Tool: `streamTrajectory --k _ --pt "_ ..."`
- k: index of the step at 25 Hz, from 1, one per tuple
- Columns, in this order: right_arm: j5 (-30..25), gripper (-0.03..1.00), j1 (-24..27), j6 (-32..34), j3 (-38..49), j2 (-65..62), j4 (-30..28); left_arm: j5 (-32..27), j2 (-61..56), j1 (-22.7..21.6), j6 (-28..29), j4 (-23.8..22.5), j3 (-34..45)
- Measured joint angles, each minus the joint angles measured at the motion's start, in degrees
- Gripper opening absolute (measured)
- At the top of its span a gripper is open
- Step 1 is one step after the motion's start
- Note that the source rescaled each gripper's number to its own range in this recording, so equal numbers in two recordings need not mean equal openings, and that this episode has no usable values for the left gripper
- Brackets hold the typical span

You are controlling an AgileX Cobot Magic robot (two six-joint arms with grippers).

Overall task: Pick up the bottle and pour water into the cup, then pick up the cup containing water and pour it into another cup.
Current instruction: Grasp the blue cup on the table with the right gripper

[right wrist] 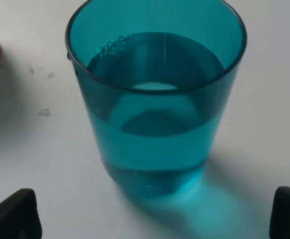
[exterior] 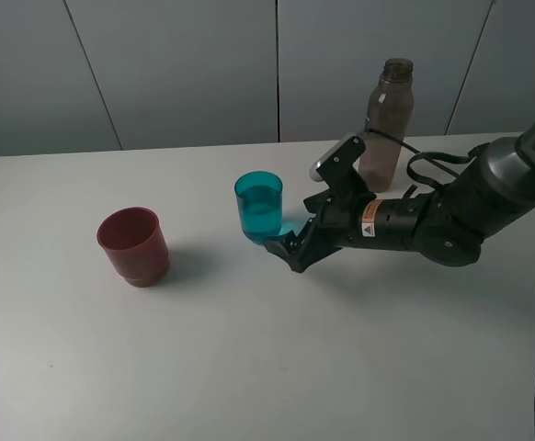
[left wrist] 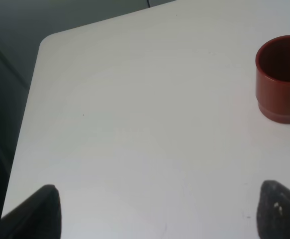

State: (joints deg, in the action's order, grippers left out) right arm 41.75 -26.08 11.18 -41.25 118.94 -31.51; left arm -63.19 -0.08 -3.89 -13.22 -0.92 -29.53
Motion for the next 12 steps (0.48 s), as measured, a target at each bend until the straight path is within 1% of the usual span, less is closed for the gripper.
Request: streamTrajectory --k 5,12 --pt "0.0 1.0 -0.1 0.0 -3.0 2.4 1.1 0.0 0.0 0.0 0.0 0.0 0.0" --pt "0.0 1.0 -0.2 0.0 -6.4 5.0 1.1 0.0 0.0 0.0 0.0 0.0 0.0"
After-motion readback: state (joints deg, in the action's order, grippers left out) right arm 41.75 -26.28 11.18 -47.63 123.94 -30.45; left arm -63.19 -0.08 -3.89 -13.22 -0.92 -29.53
